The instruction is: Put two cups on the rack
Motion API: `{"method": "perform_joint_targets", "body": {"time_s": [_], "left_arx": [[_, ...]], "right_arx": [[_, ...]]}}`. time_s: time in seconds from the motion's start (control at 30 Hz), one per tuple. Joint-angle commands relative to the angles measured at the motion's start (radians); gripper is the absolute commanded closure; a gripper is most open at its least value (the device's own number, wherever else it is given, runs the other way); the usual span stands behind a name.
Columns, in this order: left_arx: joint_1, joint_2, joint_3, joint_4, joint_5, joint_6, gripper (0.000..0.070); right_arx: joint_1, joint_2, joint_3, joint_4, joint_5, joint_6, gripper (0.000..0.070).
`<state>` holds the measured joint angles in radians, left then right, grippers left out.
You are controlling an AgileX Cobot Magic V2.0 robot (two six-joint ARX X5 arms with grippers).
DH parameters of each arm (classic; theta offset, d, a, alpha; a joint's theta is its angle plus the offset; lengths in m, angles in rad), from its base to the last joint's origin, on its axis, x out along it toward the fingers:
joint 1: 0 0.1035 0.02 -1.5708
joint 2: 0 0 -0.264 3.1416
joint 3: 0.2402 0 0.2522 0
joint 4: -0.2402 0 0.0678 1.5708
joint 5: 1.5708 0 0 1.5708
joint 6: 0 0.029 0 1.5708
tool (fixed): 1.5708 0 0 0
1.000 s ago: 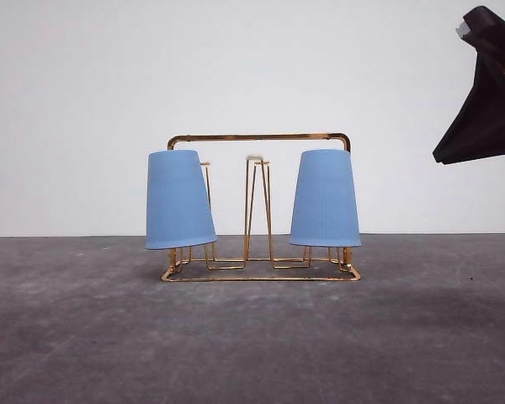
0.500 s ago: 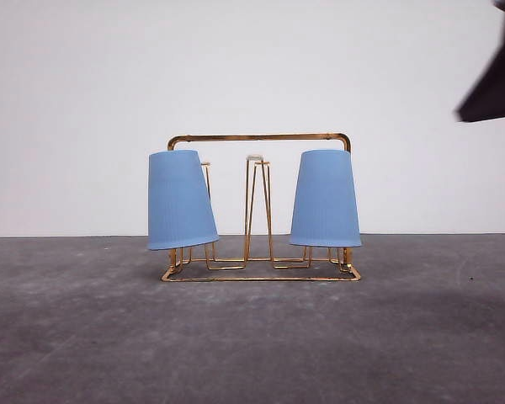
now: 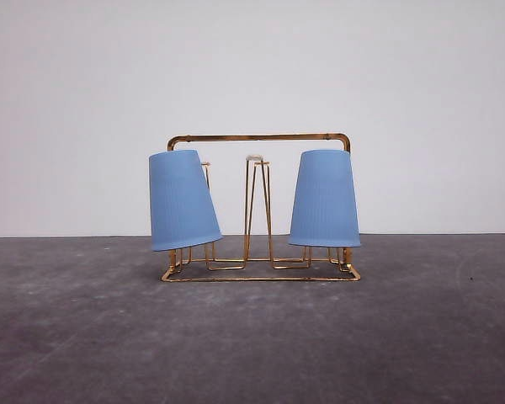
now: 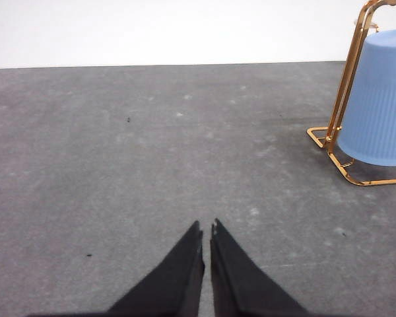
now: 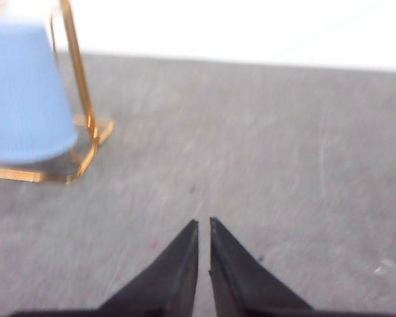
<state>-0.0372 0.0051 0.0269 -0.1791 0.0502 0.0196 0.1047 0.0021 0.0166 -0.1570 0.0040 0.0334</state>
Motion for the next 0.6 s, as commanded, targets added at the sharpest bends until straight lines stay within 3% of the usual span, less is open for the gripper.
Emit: {"method": "perform_joint_targets", "body": {"time_s": [0.0, 0.23, 0.57], "left_arx": [[0.000, -0.001, -0.014, -0.005, -0.002, 0.014, 0.0700], [0.000, -0.001, -0.014, -0.005, -0.002, 0.014, 0.0700], [0.000, -0.001, -0.014, -0.005, -0.002, 0.014, 0.0700]], "right_arx": [[-0.014, 0.002, -0.005, -0.003, 0.005, 0.002, 0.0671], [-0.063, 0.002, -0.005, -0.019, 0.004, 0.004, 0.0671], [-0.063, 0.002, -0.004, 0.000, 0.004, 0.004, 0.0671]]}}
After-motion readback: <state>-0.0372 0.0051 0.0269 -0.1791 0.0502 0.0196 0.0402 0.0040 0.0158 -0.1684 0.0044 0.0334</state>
